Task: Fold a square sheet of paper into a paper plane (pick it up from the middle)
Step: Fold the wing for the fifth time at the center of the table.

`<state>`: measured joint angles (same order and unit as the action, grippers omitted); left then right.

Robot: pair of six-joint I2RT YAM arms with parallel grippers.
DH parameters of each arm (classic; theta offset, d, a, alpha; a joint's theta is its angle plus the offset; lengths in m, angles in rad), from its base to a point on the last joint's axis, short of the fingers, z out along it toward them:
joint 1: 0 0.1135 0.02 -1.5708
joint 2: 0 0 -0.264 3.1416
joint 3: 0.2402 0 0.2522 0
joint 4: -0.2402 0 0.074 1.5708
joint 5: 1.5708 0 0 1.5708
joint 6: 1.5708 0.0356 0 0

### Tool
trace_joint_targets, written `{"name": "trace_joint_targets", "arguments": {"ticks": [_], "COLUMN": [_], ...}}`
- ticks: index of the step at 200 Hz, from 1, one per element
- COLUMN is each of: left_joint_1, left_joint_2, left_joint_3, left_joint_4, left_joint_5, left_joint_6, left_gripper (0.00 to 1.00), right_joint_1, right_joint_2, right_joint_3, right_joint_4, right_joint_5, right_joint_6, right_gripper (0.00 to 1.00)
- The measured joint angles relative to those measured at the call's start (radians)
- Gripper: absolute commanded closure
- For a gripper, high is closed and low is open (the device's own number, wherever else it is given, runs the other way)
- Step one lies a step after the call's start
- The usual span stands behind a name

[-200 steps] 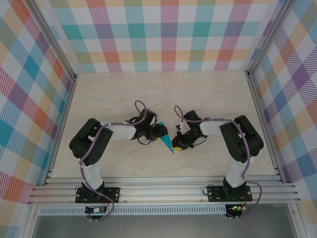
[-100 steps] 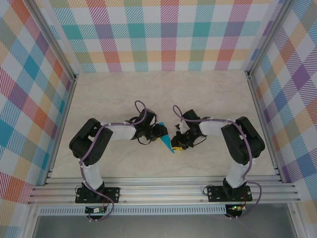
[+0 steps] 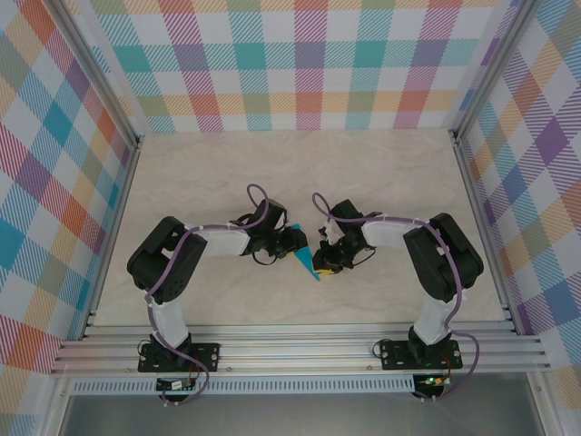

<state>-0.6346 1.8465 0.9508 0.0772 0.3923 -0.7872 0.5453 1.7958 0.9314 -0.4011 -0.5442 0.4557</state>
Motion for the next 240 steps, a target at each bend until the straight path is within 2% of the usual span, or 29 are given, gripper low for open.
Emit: {"name": "trace_joint_targets", "arguments": {"ticks": [75,152,194,240], "left_joint_1": [0.0,0.0,0.0,0.0], "left_joint_2": [0.0,0.006,0.01,0.01], "left_joint_3": [0.0,0.01,0.016,0.016], "left_joint_4": [-0.001,-0.017,-0.024,-0.024], "left_joint_5": [0.0,-0.001,-0.001,-0.002], "left_joint_6": [0.0,0.003,0.003,0.004], "left_gripper": [0.61,0.62,0.63,0.63], "right_joint_1": [0.008,0.07,0.118,0.126], "right_joint_2": [0.012,-0.006,-0.004,-0.058], "right_joint_3": [0.005,0.03,0.065,0.016], "right_joint_4": [-0.012,-0.05,-0.094,-0.041], "right_joint_5": [0.023,0.154,0.261,0.284], "right_joint_6": [-0.001,-0.002,0.0,0.011], "right_gripper": [0.84,0.8,0.83,0.8]}}
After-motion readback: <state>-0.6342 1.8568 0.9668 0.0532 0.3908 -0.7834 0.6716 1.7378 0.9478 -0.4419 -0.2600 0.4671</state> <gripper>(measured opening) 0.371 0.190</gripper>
